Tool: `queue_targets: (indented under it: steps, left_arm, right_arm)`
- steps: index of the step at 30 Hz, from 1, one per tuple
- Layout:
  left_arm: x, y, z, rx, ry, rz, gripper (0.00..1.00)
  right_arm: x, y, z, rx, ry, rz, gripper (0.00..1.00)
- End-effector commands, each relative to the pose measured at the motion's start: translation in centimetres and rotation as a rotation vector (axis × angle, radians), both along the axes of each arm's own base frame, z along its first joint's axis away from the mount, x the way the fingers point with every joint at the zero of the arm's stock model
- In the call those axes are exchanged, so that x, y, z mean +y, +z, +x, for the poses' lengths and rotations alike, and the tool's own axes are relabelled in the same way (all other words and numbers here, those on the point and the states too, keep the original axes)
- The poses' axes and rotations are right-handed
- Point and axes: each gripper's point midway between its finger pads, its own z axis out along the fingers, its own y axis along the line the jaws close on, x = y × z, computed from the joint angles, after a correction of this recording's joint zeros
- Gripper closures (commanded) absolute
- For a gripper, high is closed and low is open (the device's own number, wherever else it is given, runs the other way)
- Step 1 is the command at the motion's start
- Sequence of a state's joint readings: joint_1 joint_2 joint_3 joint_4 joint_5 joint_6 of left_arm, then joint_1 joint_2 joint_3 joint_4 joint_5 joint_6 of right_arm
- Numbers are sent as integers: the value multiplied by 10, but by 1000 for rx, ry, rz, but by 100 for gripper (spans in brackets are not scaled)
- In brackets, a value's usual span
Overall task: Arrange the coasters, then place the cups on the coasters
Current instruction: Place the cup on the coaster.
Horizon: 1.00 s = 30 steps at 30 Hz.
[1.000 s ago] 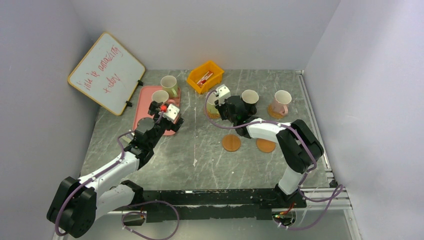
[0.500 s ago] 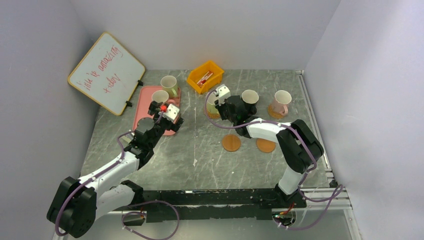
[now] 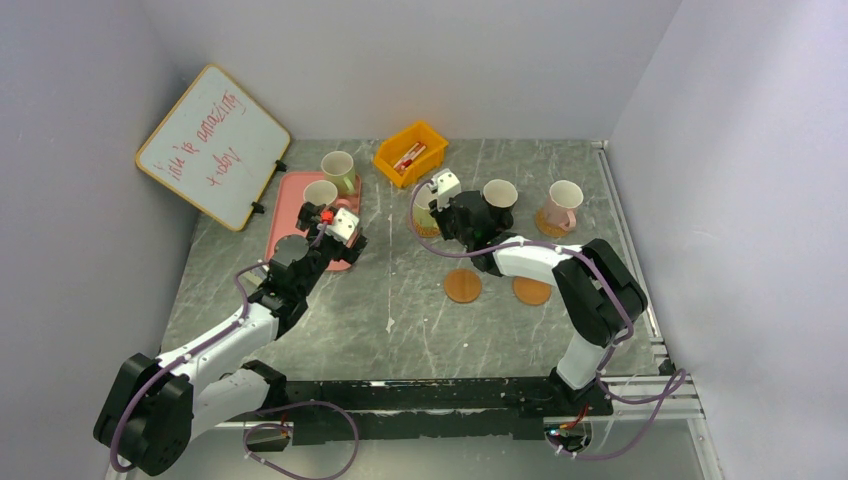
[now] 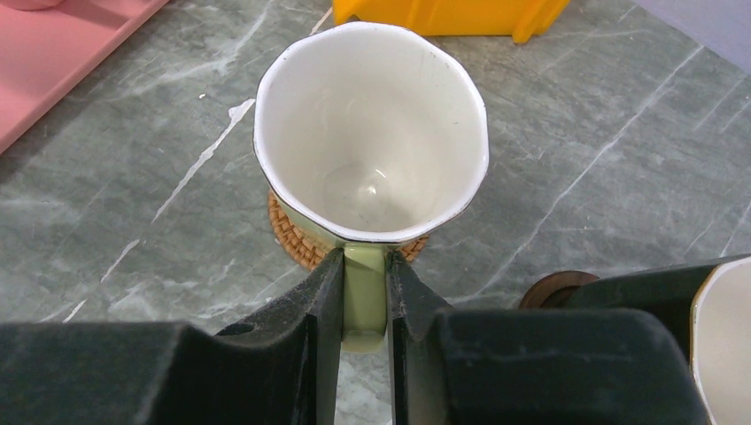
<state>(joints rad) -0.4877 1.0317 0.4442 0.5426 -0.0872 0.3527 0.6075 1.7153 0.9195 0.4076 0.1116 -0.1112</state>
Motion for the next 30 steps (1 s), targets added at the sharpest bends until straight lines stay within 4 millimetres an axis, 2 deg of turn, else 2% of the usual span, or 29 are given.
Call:
queue_targets:
  steps: [1, 30]
  left_arm:
    - [-2, 9, 2, -41, -11, -20, 3]
    - [-1, 10, 1, -45, -9, -22, 3]
  right_arm:
    - [17, 54, 19, -133, 9, 102, 75]
    - [22, 44, 14, -92, 47, 90, 64]
